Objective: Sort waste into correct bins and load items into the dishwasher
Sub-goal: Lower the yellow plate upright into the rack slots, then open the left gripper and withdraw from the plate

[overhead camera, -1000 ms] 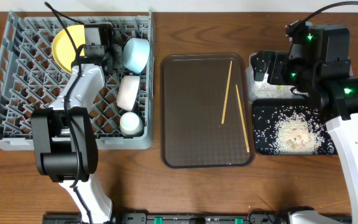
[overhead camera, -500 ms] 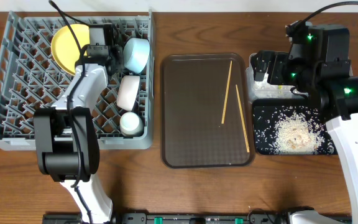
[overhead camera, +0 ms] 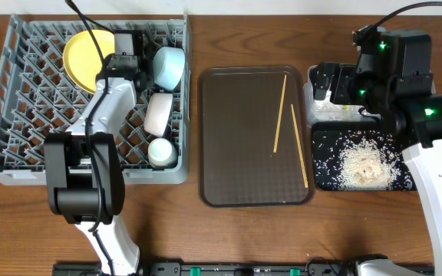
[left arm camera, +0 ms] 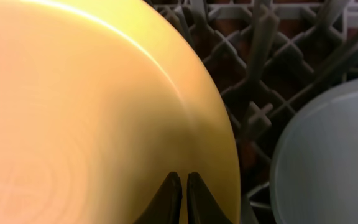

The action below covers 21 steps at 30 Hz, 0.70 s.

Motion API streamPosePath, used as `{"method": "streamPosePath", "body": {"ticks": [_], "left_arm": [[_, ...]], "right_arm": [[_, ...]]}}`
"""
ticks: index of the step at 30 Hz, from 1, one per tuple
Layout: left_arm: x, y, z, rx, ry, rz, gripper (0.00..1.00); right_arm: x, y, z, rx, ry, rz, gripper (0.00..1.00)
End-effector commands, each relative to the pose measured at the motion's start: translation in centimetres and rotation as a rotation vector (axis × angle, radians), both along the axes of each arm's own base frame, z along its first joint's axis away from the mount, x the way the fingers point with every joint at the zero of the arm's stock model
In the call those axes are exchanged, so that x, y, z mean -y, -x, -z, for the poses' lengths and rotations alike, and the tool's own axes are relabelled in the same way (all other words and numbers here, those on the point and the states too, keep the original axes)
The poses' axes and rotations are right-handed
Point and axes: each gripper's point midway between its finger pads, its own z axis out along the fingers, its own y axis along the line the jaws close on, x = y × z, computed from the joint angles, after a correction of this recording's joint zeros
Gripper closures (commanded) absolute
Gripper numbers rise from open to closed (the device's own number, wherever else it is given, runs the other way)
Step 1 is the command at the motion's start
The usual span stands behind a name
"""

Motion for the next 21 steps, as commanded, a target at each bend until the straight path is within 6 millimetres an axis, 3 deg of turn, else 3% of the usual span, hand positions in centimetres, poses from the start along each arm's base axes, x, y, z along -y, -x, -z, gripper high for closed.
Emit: {"method": "streamPosePath", "body": {"ticks": [1, 6, 21], "left_arm": [[-0.3, 1.3, 2.3, -0.085, -0.047, -0.021, 0.92], [1.4, 2.2, 2.9, -0.132, -0.051, 0.014, 0.92], [1.2, 2.6, 3.1, -0.152, -0.050, 0.009, 0.92]], "right_arm": [[0.3, -0.1, 0.0, -0.003, -0.002, 0.017, 0.01], [0.3, -0.1, 0.0, -0.003, -0.002, 0.017, 0.01], [0.3, -0.1, 0.0, -0.003, -0.002, 0.017, 0.01]]}}
